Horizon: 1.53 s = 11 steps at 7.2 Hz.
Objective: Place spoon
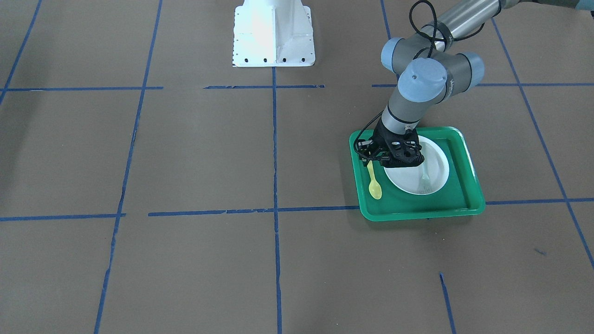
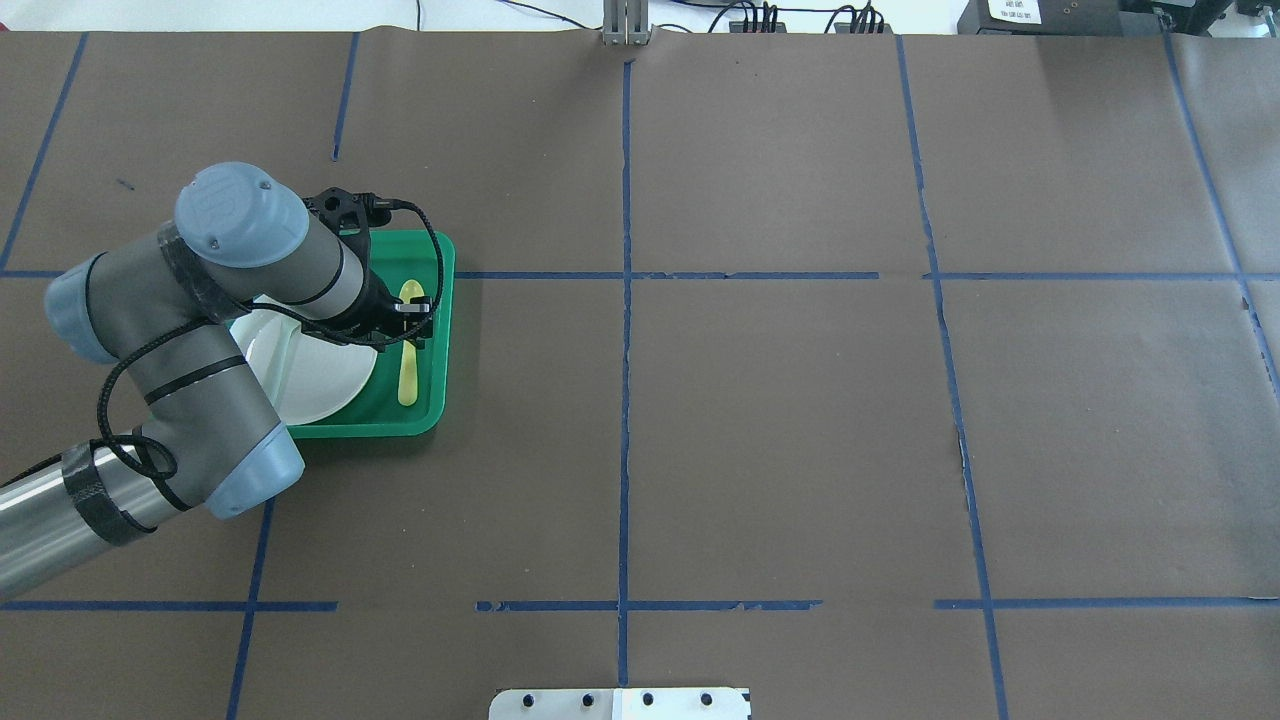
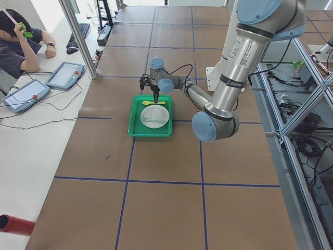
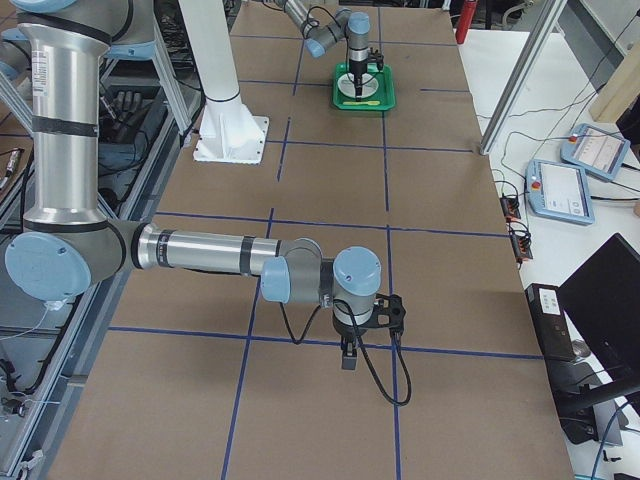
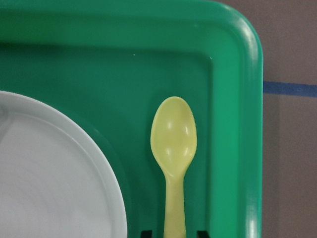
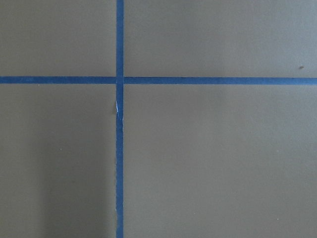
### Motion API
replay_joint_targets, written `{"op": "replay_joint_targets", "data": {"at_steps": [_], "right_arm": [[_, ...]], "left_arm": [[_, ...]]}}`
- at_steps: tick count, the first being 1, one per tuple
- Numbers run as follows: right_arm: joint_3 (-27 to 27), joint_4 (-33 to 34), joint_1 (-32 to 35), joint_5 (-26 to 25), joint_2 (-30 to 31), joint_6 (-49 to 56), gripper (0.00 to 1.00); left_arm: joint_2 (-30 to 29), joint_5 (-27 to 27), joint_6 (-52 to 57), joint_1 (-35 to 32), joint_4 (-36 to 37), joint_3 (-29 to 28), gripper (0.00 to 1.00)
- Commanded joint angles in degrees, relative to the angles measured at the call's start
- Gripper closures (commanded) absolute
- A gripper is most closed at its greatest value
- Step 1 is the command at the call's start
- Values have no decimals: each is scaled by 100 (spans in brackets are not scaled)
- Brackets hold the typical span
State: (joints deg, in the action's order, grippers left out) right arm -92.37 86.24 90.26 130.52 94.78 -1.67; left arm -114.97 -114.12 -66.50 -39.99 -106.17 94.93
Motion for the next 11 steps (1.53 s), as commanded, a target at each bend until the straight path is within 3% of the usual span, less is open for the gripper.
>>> {"op": "replay_joint_targets", "data": {"at_steps": [1,2,4,5,7,9,11], "right_arm": [[0,7,0,0,6,0,0],[0,-2,0,0,6,0,0],[0,-2,0,0,6,0,0],[0,-2,0,0,6,0,0],[0,-2,0,0,6,0,0],[0,7,0,0,-3,0,0],[0,7,0,0,6,0,0]], "left_arm": [[236,-23,-4,-349,122,541,0],[456,-49,293,-630,453,805,0],[859,-643,2098,-1481,904,1079,0],[1384,-838,3133,-2216,905,1141,0],[2090,-1155,5426,-3300,1279,1037,0],[2372,-1270,7231,-4538,2324,931,0],[2882,-1674,7851,-5402,2364,720,0]]}}
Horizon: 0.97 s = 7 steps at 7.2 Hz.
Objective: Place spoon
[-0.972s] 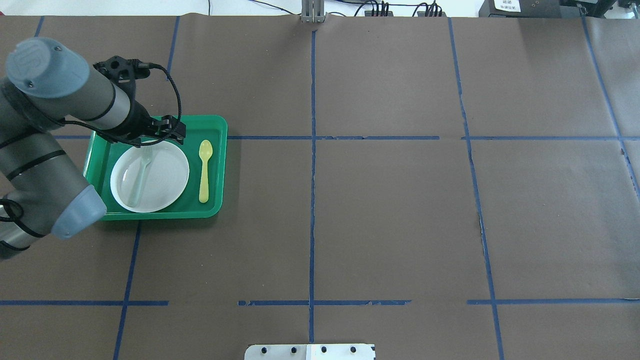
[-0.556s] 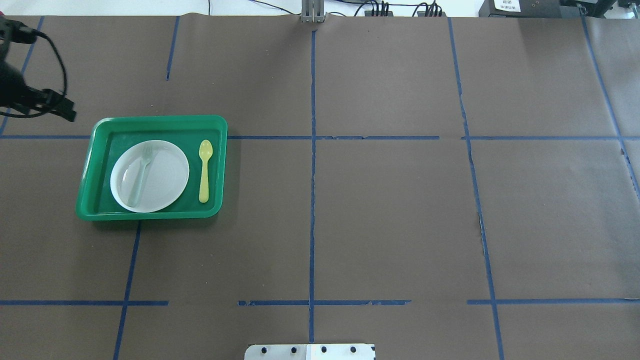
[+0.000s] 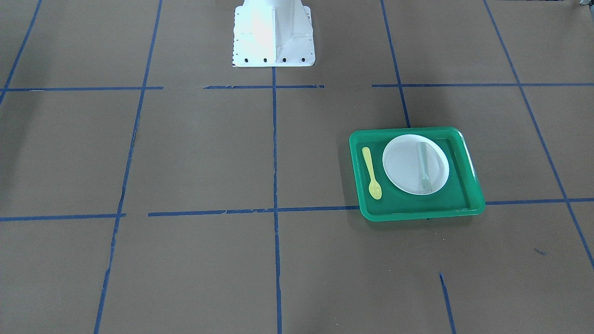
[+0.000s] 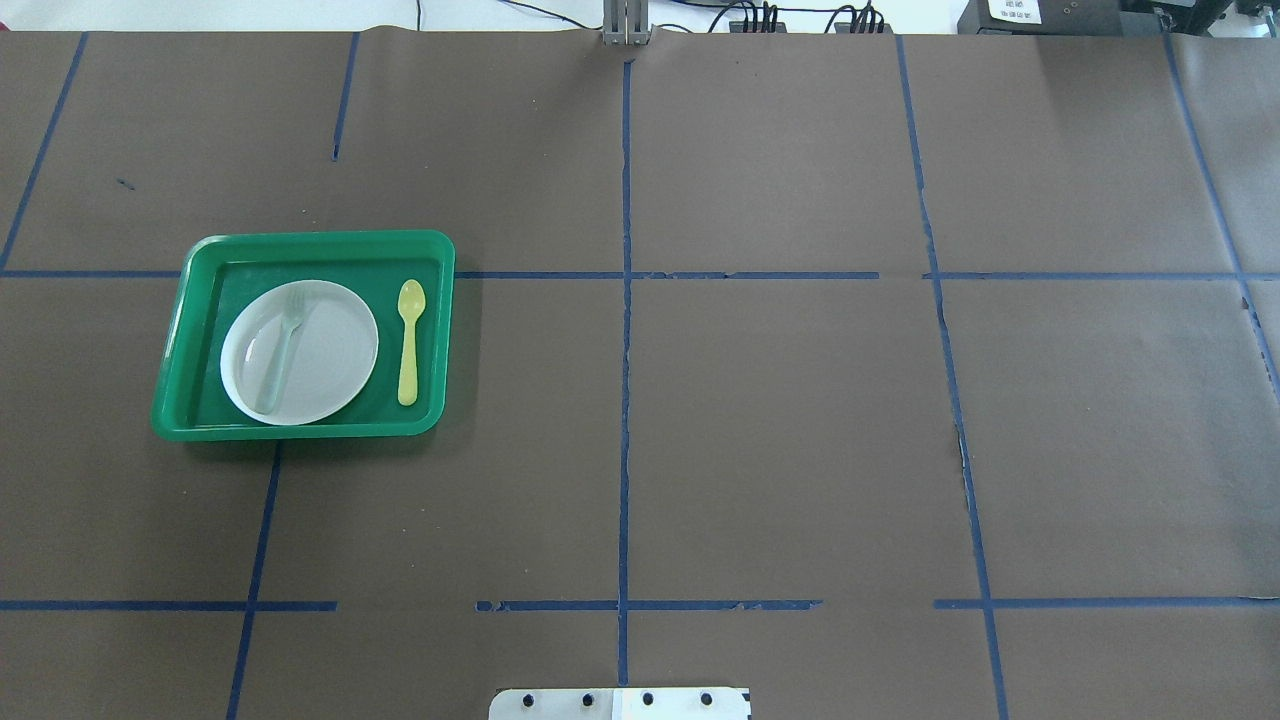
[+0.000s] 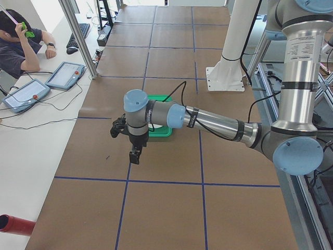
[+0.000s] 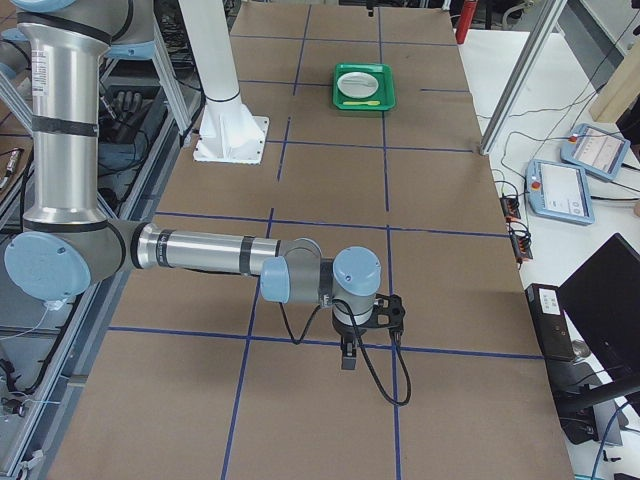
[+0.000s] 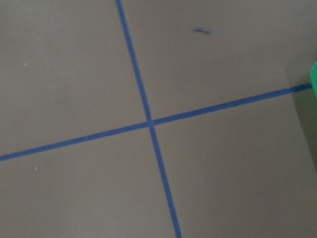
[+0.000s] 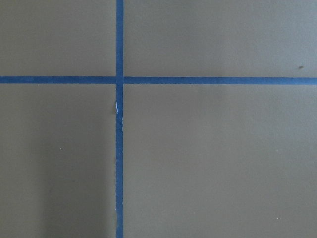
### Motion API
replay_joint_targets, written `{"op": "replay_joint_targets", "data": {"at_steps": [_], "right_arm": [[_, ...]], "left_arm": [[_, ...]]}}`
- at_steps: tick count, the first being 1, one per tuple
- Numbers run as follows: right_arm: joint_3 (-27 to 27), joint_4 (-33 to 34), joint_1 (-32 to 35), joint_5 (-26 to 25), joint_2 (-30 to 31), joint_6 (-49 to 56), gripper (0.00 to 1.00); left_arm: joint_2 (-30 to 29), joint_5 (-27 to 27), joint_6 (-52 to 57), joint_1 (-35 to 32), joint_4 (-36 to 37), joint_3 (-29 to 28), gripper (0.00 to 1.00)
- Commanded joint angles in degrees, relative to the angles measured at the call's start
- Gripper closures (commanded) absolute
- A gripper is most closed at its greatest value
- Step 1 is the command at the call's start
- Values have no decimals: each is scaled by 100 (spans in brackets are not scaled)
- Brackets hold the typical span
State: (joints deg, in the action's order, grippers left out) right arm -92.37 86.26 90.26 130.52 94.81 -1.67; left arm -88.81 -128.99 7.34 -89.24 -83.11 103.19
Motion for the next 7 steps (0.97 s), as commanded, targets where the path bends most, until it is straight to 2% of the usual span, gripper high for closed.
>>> {"op": "replay_joint_targets", "data": {"at_steps": [1,3,7], "right_arm": [[0,-4,0,0,-7,0,0],[0,-4,0,0,-7,0,0],[0,-4,0,0,2,0,0]], "left_arm": [[372,-275,905,-515,102,-219,0],[575,-670,918,-516,58,-194,0],[523,-663,865,-568,49,-202,0]]}}
